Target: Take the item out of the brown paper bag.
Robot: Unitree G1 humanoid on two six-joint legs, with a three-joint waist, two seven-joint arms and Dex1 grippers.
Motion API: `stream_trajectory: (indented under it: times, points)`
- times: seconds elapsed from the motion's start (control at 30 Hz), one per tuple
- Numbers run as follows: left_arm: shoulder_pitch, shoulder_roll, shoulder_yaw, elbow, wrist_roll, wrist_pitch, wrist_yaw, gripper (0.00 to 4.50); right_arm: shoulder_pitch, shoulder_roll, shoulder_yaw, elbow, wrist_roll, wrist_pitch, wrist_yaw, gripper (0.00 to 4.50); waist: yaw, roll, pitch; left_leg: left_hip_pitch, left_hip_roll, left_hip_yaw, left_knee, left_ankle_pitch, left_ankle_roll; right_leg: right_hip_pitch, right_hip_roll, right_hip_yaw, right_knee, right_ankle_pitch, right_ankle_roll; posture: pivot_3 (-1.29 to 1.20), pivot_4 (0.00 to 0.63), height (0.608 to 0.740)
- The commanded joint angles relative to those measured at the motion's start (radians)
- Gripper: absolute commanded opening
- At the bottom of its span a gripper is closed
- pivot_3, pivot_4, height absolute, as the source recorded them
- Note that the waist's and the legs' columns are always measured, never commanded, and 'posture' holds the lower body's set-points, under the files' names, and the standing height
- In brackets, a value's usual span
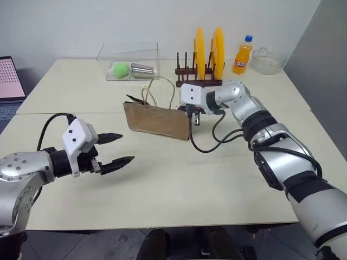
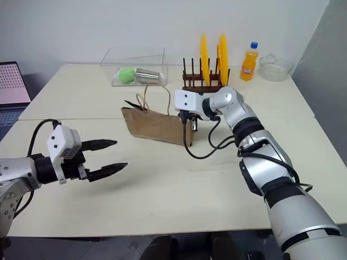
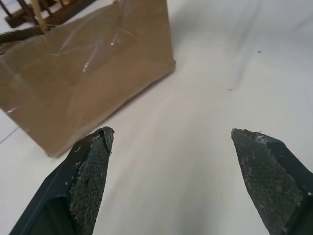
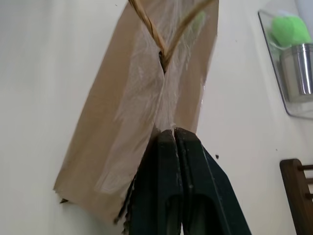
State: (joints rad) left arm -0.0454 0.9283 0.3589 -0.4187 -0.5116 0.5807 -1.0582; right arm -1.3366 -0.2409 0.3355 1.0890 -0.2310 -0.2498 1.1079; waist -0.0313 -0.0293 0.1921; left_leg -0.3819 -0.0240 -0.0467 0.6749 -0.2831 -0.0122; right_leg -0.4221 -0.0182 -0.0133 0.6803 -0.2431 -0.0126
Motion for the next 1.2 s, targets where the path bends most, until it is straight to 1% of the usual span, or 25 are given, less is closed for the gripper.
stream_trajectory:
  times: [0.03,0.17,0.3,0.43,0.53,0.67,0.77,0.93,1.07,1.1,1.13,1.2]
  points:
    - [0.032,0.057,0.005,-0.001,-0.013,-0.027,-0.077,4.08,0.058,-0.025,-0.019,-0.200,0.066,0.053,0.120,0.06,0.000,0.000,0.000,0.000,0.000,0.000,0.000,0.000,0.000,0.000,0.000,0.000,0.000,0.000,0.000,0.00,0.150,0.740]
    - [0.078,0.107,0.006,0.026,0.002,-0.058,-0.145,4.08,0.163,-0.056,-0.008,-0.444,0.112,0.169,0.193,0.06,0.001,0.001,0.001,0.000,0.000,0.000,0.000,0.000,0.000,0.000,0.000,0.000,0.000,0.000,0.000,0.00,0.150,0.740]
    - [0.103,0.144,-0.002,0.049,0.015,-0.085,-0.195,4.08,0.235,-0.068,0.003,-0.599,0.132,0.262,0.210,0.06,0.001,0.002,0.001,0.000,0.001,-0.001,0.000,0.000,0.000,0.000,0.000,-0.001,0.000,0.000,0.000,0.00,0.150,0.740]
    - [0.158,0.190,0.003,0.068,0.041,-0.123,-0.261,4.08,0.308,-0.078,0.020,-0.714,0.139,0.323,0.216,0.06,0.001,0.002,0.001,0.000,0.001,-0.001,0.000,0.000,0.000,0.000,0.000,-0.001,0.000,0.000,0.000,0.00,0.150,0.740]
    - [0.211,0.252,0.034,0.114,0.075,-0.165,-0.336,4.08,0.348,-0.085,0.020,-0.782,0.154,0.372,0.202,0.06,0.002,0.002,0.001,0.000,0.001,-0.001,-0.001,0.000,0.000,0.000,0.000,-0.001,-0.001,0.000,0.000,0.00,0.150,0.740]
    - [0.222,0.301,0.065,0.187,0.109,-0.220,-0.384,4.08,0.386,-0.098,0.020,-0.848,0.172,0.421,0.193,0.06,0.002,0.003,0.002,0.000,0.000,-0.001,-0.001,0.000,0.000,0.000,0.000,-0.001,-0.001,-0.001,-0.001,0.00,0.150,0.740]
    - [0.197,0.318,0.069,0.220,0.108,-0.233,-0.397,4.08,0.423,-0.104,0.034,-0.903,0.181,0.449,0.186,0.06,0.002,0.002,0.002,0.000,0.001,-0.001,-0.001,0.000,0.000,0.000,0.000,-0.002,-0.001,-0.001,-0.001,0.00,0.150,0.740]
    - [0.095,0.305,0.017,0.202,0.094,-0.248,-0.379,4.08,0.447,-0.120,0.027,-0.977,0.205,0.503,0.168,0.06,0.003,0.003,0.002,0.000,0.001,-0.001,-0.001,0.000,0.001,0.000,0.000,-0.002,-0.001,-0.001,0.000,0.00,0.150,0.740]
    - [0.032,0.264,-0.048,0.125,0.077,-0.260,-0.354,4.08,0.513,-0.168,-0.021,-1.116,0.272,0.609,0.161,0.06,0.005,0.002,0.001,0.000,0.000,-0.001,-0.001,0.000,0.001,0.000,0.000,-0.002,-0.001,-0.001,0.000,0.00,0.150,0.740]
    - [0.026,0.253,-0.067,0.117,0.092,-0.288,-0.349,4.08,0.535,-0.181,-0.030,-1.152,0.289,0.634,0.157,0.06,0.005,0.002,0.001,0.000,0.000,-0.001,-0.001,0.000,0.001,0.000,0.000,-0.002,-0.001,-0.001,0.000,0.00,0.150,0.740]
    - [0.009,0.227,-0.105,0.122,0.138,-0.368,-0.336,4.08,0.575,-0.200,-0.046,-1.206,0.313,0.676,0.150,0.06,0.006,0.002,0.001,-0.001,0.000,-0.001,-0.001,0.000,0.001,0.000,0.000,-0.002,-0.001,-0.001,0.000,0.00,0.150,0.740]
    - [-0.015,0.195,-0.155,0.140,0.187,-0.465,-0.327,4.08,0.632,-0.226,-0.065,-1.290,0.350,0.735,0.133,0.06,0.008,0.002,0.001,0.000,0.000,-0.001,-0.002,0.000,0.001,0.000,0.000,-0.002,-0.002,-0.001,0.000,0.00,0.150,0.740]
